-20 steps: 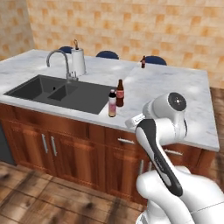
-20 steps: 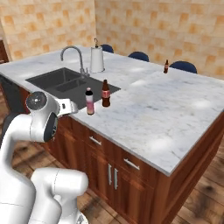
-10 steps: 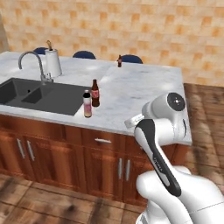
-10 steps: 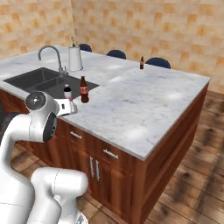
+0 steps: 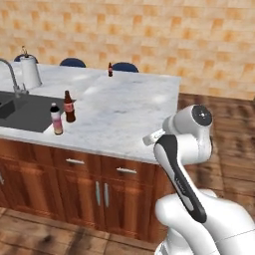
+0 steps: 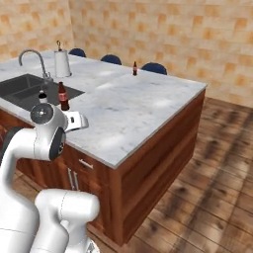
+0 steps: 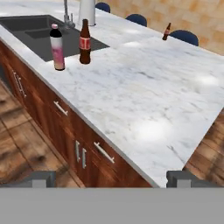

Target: Place the large bottle from the dining counter next to the other large bottle outside the sink, and place the small bottle from the dining counter next to the other small bottle inside the sink.

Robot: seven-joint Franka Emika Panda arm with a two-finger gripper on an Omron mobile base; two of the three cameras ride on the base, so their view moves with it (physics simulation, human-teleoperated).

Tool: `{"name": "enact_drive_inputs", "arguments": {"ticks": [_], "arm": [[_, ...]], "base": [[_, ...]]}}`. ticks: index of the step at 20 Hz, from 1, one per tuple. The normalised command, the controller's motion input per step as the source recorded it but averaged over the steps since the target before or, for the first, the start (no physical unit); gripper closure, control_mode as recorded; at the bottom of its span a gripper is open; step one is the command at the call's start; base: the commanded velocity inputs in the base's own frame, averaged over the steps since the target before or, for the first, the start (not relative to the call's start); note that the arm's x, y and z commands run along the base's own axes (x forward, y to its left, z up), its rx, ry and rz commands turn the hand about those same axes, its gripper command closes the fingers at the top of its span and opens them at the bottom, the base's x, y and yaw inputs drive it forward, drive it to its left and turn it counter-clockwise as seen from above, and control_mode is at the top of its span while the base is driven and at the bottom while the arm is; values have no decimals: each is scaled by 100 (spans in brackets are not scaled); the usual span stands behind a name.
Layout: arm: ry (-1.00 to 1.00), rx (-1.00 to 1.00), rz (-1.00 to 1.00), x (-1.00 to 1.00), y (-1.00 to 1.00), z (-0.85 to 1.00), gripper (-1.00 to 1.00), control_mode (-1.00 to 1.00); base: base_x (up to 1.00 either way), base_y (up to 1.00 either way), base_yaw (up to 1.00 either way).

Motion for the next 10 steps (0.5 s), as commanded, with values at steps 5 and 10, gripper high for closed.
{"name": "enact_drive_inputs", "arguments": {"ticks": [5, 10], "arm": [[0, 0, 0, 0, 0, 0, -100, 100], [0, 0, 0, 0, 0, 0, -100, 100]], "base": [[24, -85, -2], [12, -98, 0]]}}
